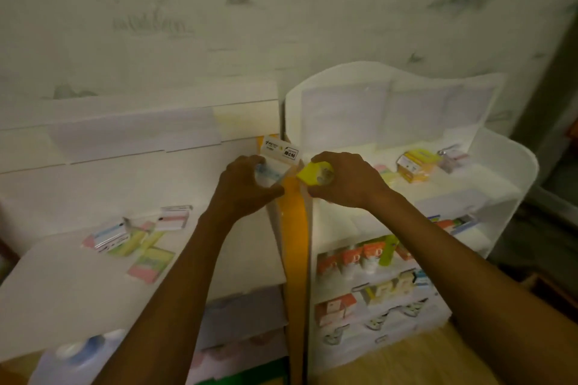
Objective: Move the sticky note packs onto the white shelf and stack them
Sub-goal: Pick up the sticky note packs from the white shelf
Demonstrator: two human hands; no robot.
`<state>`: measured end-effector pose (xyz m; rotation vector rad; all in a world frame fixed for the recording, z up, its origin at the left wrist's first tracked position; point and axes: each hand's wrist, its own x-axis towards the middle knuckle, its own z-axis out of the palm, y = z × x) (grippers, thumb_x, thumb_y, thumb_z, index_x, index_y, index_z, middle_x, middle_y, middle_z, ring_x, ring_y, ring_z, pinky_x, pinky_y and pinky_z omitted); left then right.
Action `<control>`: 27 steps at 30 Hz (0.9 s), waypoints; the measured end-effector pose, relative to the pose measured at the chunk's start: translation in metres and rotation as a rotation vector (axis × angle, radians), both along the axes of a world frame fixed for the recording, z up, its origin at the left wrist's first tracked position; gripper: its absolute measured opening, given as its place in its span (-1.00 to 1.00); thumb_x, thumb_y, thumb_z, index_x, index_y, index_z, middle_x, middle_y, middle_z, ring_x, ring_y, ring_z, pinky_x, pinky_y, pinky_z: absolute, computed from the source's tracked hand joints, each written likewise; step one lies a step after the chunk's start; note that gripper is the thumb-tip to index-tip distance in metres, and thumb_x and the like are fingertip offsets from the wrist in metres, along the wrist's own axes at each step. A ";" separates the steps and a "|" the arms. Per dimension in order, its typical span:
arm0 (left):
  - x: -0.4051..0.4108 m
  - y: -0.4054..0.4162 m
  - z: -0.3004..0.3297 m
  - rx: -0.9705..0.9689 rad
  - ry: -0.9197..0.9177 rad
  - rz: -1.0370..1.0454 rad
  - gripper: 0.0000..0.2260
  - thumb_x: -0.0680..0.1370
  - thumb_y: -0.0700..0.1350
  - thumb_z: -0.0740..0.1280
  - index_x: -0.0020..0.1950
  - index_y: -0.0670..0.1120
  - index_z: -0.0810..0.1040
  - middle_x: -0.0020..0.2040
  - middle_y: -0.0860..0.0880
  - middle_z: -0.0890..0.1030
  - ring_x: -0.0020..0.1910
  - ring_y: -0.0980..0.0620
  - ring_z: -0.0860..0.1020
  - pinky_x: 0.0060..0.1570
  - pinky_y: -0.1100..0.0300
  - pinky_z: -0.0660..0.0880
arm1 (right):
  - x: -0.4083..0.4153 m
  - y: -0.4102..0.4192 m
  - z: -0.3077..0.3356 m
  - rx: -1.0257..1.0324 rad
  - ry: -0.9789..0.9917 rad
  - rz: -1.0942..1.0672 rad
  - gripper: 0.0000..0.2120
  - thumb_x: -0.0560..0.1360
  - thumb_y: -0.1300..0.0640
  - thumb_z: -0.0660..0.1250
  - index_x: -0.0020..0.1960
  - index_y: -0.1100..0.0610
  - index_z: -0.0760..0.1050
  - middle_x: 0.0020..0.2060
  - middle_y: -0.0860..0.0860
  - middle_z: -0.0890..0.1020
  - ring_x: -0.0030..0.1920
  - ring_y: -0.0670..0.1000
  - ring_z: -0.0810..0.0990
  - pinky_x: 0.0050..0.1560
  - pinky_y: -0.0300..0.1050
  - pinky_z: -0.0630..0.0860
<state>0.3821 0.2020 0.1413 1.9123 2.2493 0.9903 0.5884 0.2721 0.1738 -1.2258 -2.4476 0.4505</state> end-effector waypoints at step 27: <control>0.266 0.288 -0.046 -0.114 -0.145 -0.060 -0.28 0.26 0.20 0.43 0.34 -0.09 0.43 0.28 -0.05 0.49 0.19 -0.04 0.49 0.16 0.17 0.38 | 0.272 0.260 -0.047 -0.097 0.002 -0.349 -0.45 0.30 -0.23 0.44 0.26 -0.21 0.45 0.11 -0.07 0.61 0.14 0.06 0.58 0.04 -0.04 0.54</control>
